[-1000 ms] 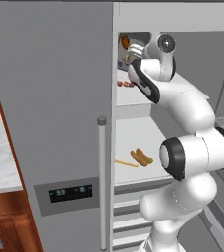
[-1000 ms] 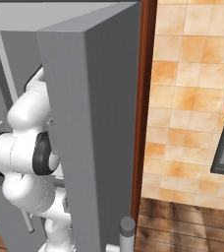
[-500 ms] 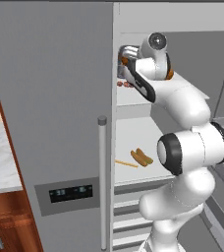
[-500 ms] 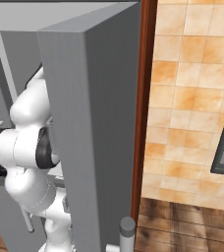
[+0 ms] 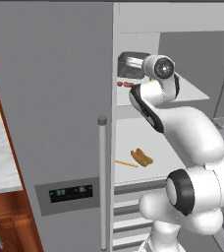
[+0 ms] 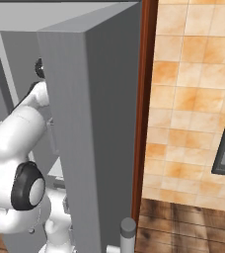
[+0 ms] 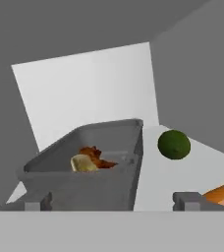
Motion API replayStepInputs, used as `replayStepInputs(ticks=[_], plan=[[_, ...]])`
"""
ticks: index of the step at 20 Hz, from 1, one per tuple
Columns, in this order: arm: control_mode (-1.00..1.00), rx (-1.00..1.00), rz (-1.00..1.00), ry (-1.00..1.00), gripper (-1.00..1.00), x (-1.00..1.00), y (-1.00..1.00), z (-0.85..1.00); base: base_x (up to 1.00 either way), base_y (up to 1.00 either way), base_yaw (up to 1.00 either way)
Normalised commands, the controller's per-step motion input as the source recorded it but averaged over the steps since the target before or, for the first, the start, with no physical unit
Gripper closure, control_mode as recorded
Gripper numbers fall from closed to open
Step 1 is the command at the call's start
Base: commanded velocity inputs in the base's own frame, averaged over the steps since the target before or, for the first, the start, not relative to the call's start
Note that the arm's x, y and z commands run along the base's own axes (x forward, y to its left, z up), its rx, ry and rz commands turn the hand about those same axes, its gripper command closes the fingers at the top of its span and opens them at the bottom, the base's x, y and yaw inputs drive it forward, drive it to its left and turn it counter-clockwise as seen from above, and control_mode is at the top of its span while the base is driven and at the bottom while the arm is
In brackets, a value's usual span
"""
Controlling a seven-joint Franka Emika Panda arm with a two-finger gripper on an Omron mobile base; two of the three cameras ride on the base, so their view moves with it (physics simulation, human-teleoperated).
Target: Place the tupperware on the top shelf of the fridge. Make space for the tupperware among the existing items by rearranging them on the shelves if needed. Close the fridge door when finished.
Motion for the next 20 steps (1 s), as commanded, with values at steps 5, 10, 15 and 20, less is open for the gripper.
replayStepInputs(ticks=[5,10,15,20], plan=[[-1.0,-0.15,0.08,0.02,-1.0,-0.98,0.24,0.46,0.0,0.0,0.0],[-1.0,-0.09,0.14,0.27,-1.0,-1.0,0.13,0.35,0.0,0.0,0.0],[-1.0,-0.07,0.16,0.3,-1.0,-1.0,0.01,-0.08,0.0,0.0,0.0],[-1.0,-0.18,0.17,0.3,-1.0,-1.0,0.22,-0.71,0.0,0.0,0.0]])
